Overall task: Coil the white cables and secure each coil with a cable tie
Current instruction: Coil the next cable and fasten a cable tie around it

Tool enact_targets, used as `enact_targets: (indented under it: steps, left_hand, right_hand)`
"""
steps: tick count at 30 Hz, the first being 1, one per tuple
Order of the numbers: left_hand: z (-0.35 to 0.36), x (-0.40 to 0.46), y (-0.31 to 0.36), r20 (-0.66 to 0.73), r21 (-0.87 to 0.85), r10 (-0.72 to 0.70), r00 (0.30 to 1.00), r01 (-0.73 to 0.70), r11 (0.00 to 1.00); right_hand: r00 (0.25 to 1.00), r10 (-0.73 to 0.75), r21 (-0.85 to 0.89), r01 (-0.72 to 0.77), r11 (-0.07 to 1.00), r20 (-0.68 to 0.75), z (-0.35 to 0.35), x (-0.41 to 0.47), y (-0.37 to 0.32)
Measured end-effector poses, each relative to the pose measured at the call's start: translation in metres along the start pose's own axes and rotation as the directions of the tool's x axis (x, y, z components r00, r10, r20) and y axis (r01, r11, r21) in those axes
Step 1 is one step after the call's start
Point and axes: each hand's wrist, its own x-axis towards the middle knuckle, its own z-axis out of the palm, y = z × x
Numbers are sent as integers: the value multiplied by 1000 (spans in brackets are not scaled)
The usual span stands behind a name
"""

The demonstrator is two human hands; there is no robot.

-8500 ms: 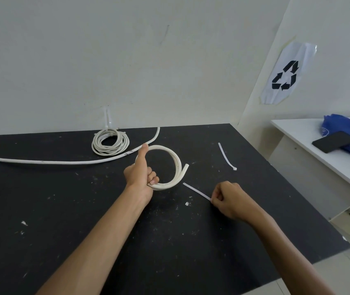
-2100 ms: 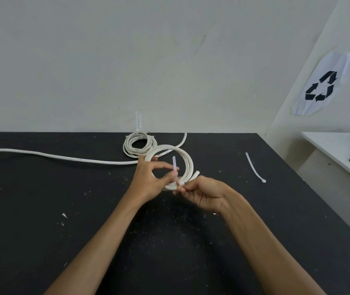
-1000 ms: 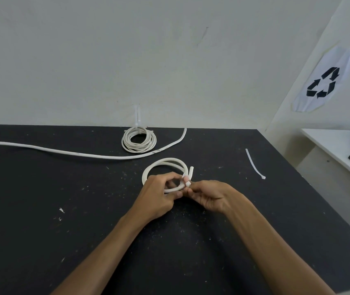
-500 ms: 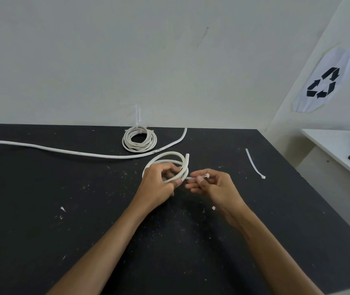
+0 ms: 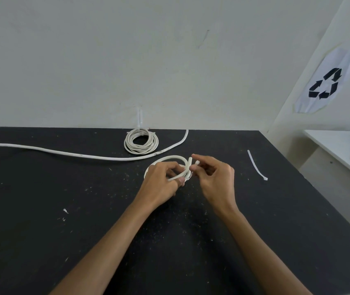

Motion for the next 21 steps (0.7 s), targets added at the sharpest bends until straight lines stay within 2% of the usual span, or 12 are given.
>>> enact_targets:
  steps: [5,21]
  left_hand:
    - [2,1,-4,-4,48,21,1000,-21,999]
    - [6,2,-7,-3,113,62,998,-61,992]
  right_hand:
    - [1000,-17,26,17,1000,-9,-2,-1,-4]
    - [993,-118,-83,120,989,32,-5,-3,1]
